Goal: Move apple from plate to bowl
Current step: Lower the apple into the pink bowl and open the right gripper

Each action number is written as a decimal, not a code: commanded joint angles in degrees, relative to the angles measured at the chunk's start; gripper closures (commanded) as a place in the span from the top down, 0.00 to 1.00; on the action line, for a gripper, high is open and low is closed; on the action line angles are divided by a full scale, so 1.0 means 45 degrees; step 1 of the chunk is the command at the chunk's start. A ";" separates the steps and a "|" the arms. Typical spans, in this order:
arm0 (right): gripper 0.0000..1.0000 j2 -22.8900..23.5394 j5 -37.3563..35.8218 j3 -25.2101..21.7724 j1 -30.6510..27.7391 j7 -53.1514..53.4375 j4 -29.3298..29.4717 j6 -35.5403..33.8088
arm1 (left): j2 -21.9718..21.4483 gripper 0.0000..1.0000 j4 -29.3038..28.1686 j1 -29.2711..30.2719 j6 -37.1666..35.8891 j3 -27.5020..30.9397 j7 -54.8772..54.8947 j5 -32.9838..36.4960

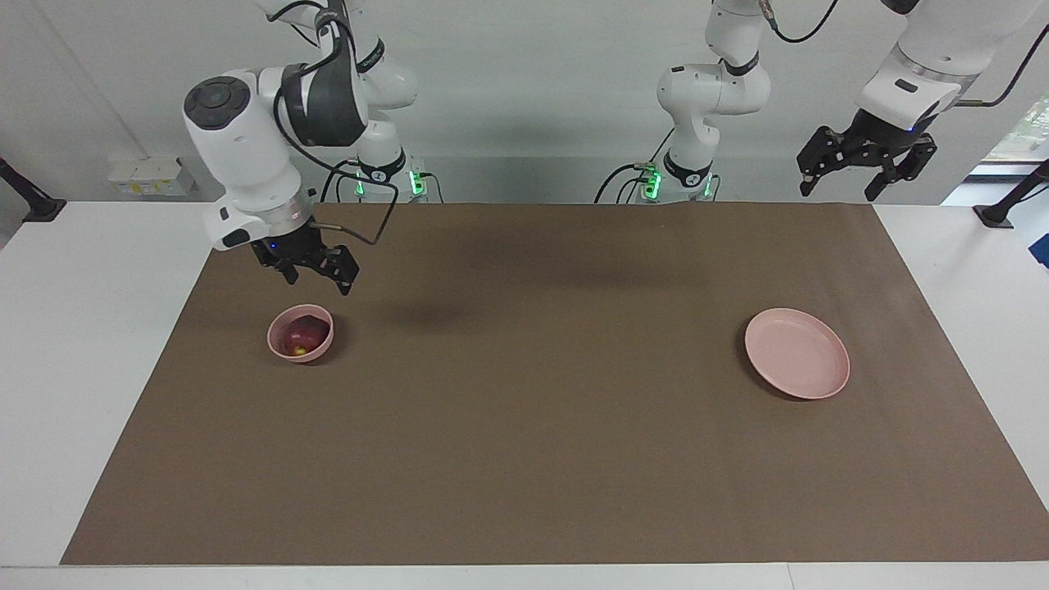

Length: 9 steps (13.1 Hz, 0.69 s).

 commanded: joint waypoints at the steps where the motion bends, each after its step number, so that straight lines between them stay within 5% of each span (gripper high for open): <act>1: 1.00 -0.0480 -0.0386 0.0034 0.0618 0.0875 -0.0083 -0.0214 | -0.0218 1.00 -0.0178 0.0137 -0.0030 -0.0028 -0.0032 -0.0168; 4: 1.00 -0.1222 -0.0386 0.0014 0.0464 0.0332 0.0307 -0.0562 | -0.0218 1.00 -0.0198 0.0136 -0.0030 -0.0028 -0.0032 -0.0168; 9: 1.00 -0.1322 -0.0386 -0.0201 -0.0179 -0.1736 0.3545 -0.3958 | -0.0218 1.00 -0.0198 0.0137 -0.0030 -0.0028 -0.0032 -0.0168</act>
